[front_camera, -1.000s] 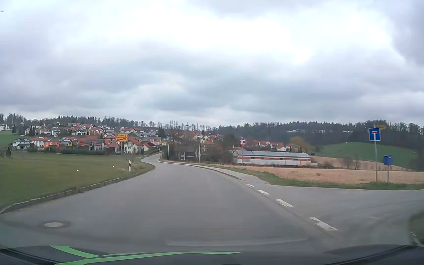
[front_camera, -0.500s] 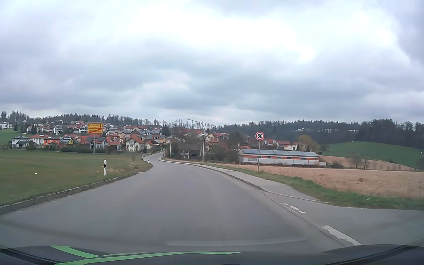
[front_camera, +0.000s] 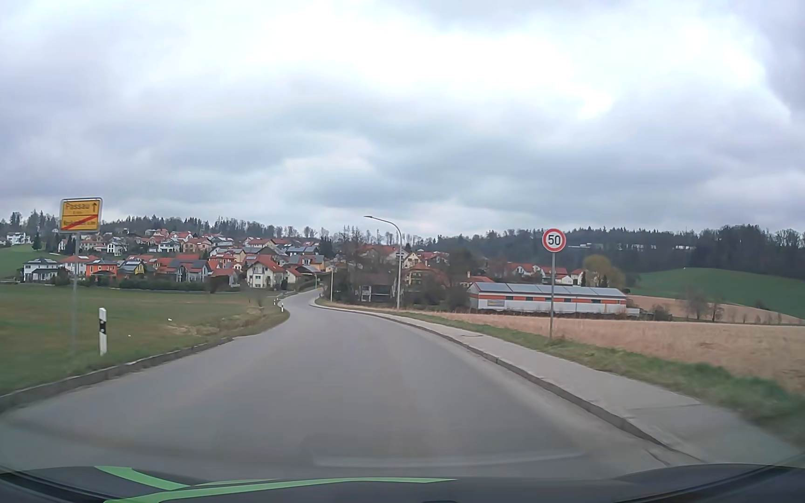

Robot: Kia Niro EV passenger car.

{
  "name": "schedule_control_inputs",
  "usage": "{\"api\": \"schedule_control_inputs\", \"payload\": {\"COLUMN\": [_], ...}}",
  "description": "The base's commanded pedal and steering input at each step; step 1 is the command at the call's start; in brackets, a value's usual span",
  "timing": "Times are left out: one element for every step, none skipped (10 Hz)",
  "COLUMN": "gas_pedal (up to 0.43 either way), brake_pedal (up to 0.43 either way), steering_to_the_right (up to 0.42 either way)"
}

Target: Follow the waypoints while adhering to traffic rules and regulations

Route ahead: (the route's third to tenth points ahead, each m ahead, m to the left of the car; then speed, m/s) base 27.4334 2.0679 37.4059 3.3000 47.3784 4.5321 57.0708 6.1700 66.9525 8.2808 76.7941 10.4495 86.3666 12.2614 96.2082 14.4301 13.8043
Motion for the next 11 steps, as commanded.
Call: {"api": "schedule_control_inputs", "payload": {"gas_pedal": [0.000, 0.000, 0.000, 0.000, 0.000, 0.000, 0.000, 0.000, 0.000, 0.000, 0.000], "brake_pedal": [0.000, 0.000, 0.000, 0.000, 0.000, 0.000, 0.000, 0.000, 0.000, 0.000, 0.000], "steering_to_the_right": [-0.016, -0.016, -0.014, -0.013, -0.013, -0.012, -0.013, -0.013, -0.014, -0.017, -0.018]}}
